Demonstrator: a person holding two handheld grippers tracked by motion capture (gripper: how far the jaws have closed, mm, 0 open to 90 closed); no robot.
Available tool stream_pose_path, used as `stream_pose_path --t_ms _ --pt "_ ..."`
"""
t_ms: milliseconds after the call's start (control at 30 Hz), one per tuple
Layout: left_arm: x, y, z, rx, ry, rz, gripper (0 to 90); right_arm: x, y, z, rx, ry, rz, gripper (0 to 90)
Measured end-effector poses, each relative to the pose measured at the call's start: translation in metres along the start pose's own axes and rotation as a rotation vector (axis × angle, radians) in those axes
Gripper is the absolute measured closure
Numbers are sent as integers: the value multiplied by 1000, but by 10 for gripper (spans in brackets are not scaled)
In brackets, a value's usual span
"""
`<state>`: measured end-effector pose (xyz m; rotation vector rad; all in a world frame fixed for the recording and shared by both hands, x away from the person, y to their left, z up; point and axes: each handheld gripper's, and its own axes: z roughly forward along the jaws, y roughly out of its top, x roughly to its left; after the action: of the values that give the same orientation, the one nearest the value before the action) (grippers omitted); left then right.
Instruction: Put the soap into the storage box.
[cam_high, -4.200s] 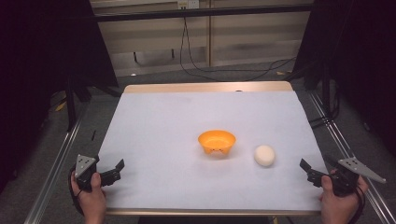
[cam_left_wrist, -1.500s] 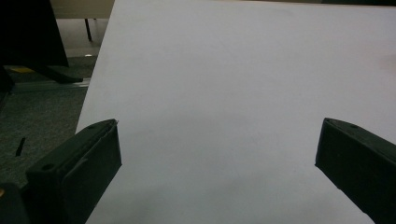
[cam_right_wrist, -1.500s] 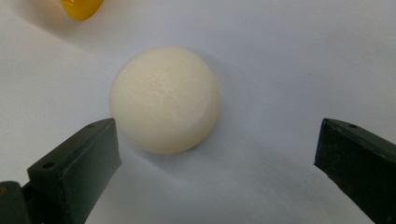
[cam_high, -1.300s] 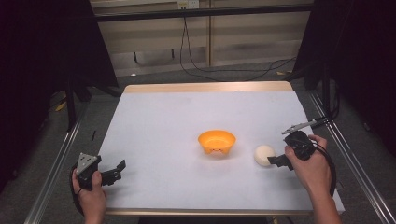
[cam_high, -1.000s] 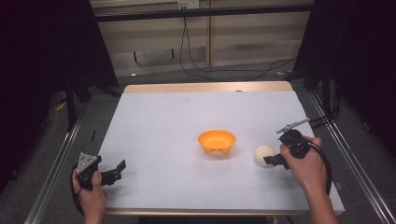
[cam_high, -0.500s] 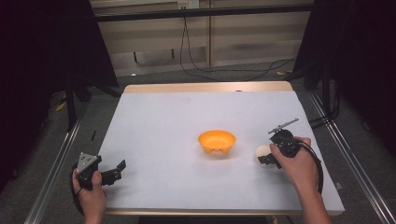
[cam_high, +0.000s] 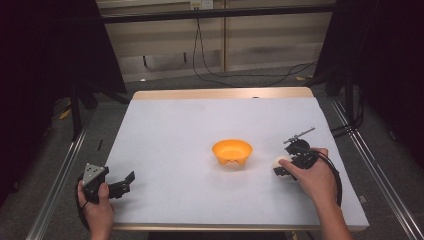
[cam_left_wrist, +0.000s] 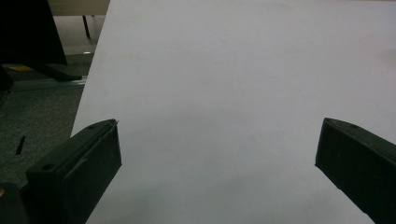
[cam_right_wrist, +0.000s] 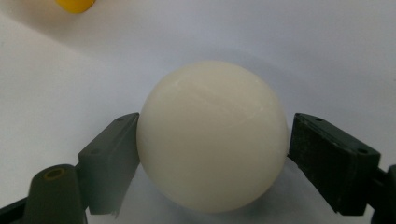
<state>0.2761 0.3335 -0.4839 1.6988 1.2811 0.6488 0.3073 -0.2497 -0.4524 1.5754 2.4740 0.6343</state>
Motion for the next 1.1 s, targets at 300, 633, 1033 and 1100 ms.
stream_pose_path --t_ms 300,633,1033,1100 --pt "0 0 0 4 -3 -4 0 0 1 2 42 24 -7 237" --pt "0 0 0 4 -1 0 0 -2 0 -9 13 16 -14 237" --pt "0 0 0 3 0 2 0 -1 10 -23 -29 39 -47 237" --pt "0 0 0 2 0 4 0 -1 13 -26 -34 45 -51 238"
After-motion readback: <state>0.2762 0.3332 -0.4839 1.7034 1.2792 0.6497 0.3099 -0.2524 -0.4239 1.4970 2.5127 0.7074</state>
